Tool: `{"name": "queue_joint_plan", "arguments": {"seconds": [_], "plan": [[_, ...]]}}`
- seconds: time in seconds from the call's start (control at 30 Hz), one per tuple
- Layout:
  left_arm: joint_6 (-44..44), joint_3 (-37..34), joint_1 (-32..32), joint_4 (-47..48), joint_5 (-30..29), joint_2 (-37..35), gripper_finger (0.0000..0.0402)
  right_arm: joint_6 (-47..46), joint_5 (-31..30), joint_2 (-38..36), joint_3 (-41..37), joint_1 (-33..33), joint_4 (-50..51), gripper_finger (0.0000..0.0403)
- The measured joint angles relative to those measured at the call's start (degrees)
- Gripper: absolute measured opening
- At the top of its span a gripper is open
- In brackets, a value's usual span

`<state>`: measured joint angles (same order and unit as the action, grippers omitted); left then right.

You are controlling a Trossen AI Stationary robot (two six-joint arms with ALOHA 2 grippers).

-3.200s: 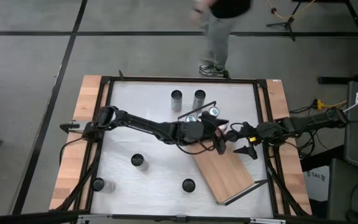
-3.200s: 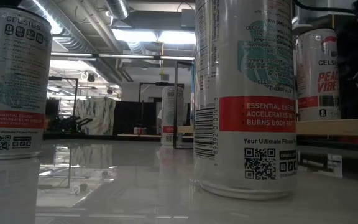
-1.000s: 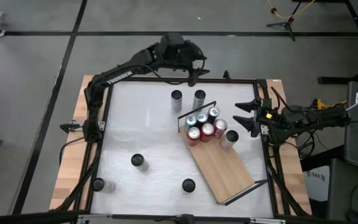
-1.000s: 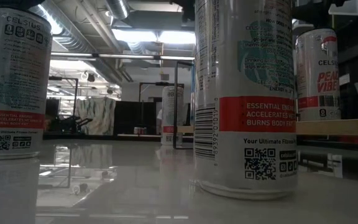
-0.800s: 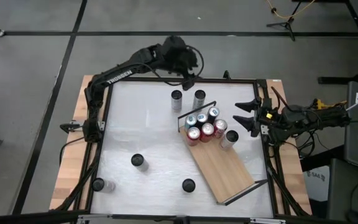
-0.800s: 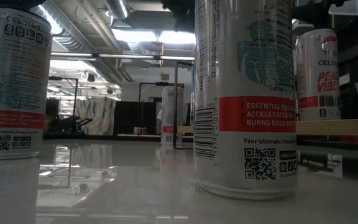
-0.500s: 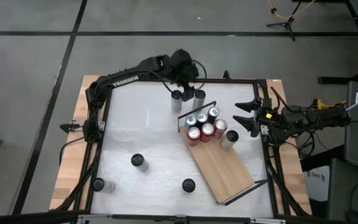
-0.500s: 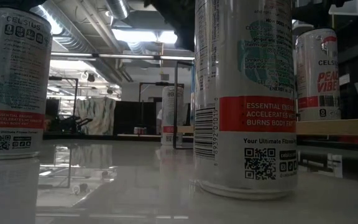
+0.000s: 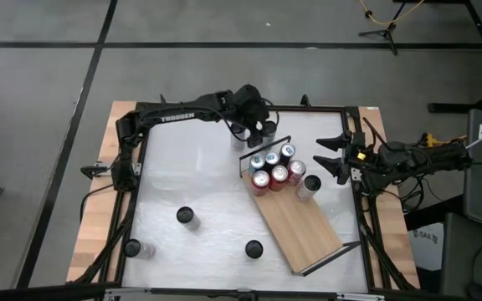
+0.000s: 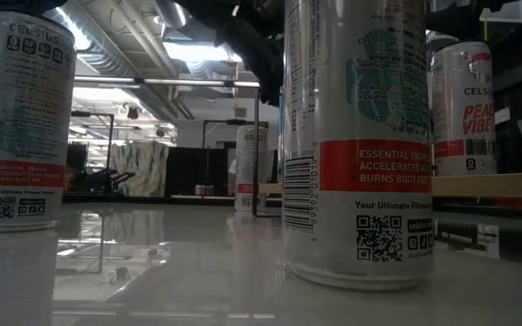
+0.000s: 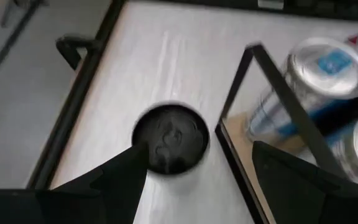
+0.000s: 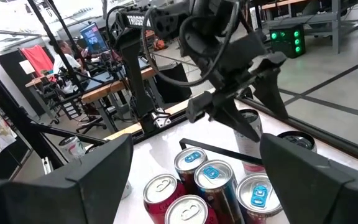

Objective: Place canned beverage on shelf
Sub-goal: Put the white pink soda can on the shelf aligned with the other white pink soda can

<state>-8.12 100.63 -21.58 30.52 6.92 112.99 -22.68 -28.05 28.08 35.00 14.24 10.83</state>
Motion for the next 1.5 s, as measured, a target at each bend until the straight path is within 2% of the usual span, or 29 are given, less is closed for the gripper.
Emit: {"name": "queue_joint_plan", "arguments": {"seconds": [0.27, 0.63, 0.9, 1.5], "plan": [[1.9, -3.5, 0.0, -8.0, -3.4, -0.1, 0.0279, 0.0, 0.0, 0.7, 0.0, 0.0, 0.1, 0.0342], [2.1, -6.8, 0.0, -8.8, -3.5, 0.0, 0.0279, 0.0, 0.2, 3.8, 0.0, 0.0, 0.0, 0.0342], [3.4, -9.9, 0.1, -15.5, -4.7, 0.0, 0.0279, 0.0, 0.2, 4.9, 0.0, 0.0, -0.2, 0.0342], [3.5, -10.3, 0.6, -19.2, -5.1, 2.9, 0.0279, 0.0, 0.6, 4.9, 0.0, 0.0, -0.3, 0.0342]]}}
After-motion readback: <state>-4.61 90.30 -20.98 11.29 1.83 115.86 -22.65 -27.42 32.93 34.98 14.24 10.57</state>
